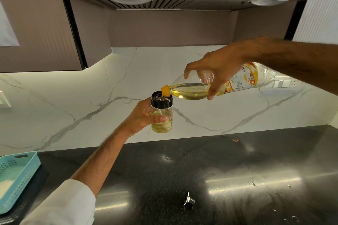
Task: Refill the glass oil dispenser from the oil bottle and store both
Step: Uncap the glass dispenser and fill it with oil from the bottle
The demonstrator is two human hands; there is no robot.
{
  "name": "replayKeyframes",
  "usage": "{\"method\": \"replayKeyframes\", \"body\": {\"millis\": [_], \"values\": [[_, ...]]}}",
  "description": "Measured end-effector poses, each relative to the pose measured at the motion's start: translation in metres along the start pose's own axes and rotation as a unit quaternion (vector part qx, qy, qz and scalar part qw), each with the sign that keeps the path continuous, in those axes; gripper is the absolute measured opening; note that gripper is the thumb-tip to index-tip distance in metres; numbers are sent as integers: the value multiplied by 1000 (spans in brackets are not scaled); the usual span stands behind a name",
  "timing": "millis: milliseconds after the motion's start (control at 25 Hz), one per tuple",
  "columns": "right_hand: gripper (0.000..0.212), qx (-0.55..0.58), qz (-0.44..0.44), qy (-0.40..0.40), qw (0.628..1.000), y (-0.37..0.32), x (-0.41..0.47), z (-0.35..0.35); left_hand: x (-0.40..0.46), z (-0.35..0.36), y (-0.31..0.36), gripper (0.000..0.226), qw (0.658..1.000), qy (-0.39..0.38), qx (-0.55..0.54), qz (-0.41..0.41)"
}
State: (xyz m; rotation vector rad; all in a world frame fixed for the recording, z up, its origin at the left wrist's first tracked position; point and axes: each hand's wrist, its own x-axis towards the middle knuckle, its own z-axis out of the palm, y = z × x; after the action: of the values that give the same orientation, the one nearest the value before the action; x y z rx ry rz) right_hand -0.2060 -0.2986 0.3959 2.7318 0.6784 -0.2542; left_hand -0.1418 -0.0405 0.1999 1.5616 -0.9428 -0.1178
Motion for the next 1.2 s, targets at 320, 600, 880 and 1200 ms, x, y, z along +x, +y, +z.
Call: {"method": "replayKeyframes", "body": {"millis": [320,600,880,1200], "values": [[88,4,-5,-4,1000,5,3,1,1,-1,-2,81,1000,1,-1,1],[91,-3,-9,16,1000,10,11,5,1,0,-2,79,1000,2,4,1],[92,3,55,50,997,13,10,14,2,-2,-3,80,1000,1,7,2],[90,1,-25,18,1000,18,16,9,3,-2,-3,79,1000,1,9,1]]}}
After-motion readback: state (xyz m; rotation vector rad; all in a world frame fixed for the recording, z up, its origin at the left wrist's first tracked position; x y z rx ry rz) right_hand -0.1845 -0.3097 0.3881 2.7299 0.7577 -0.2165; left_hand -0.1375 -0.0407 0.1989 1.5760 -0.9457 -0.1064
